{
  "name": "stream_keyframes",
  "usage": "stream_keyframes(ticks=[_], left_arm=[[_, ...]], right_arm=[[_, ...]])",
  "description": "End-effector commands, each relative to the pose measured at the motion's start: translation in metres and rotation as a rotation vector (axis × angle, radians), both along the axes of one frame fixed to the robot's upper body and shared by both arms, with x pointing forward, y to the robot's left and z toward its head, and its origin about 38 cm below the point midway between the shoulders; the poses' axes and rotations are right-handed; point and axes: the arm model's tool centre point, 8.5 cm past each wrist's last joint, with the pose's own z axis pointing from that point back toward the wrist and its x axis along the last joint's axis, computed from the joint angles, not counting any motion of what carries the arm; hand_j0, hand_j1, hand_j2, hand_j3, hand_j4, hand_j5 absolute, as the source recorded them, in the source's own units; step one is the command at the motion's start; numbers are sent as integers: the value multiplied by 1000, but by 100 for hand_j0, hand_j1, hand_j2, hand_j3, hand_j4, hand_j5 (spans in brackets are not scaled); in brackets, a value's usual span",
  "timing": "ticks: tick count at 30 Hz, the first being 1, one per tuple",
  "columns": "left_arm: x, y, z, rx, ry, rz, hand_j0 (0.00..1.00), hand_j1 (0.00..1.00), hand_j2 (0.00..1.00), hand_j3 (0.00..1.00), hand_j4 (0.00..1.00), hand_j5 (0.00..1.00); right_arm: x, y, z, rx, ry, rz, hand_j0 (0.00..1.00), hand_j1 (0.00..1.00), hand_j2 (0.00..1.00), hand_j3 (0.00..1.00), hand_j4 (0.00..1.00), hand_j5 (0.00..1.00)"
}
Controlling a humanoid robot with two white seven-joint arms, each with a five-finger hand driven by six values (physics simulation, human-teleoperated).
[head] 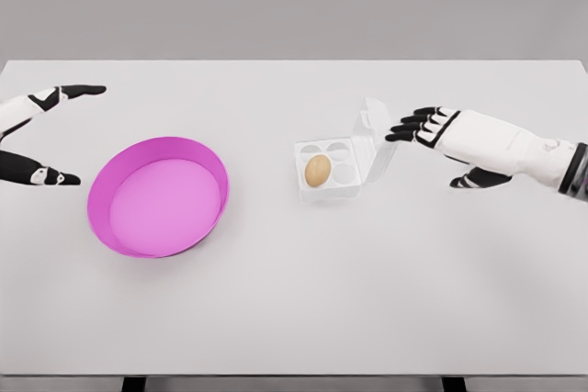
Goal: Pack egg into the box and close the box lid
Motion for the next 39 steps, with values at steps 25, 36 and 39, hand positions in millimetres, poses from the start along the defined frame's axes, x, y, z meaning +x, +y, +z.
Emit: stream_keyframes(ticks=[25,36,39], left_arm=[[0,1,1,-8,1,3,100,100,100,100,100,100],[1,1,1,6,0,5,100,100,100,100,100,100],[1,1,1,6,0,5,100,100,100,100,100,100]], right_arm=[[27,13,-49,18,100,-60,100,100,100,100,100,100],[22,55,-26,72,34,51,100,100,100,100,100,100],[27,4,-4,155,-14,-84,100,100,100,100,100,100]])
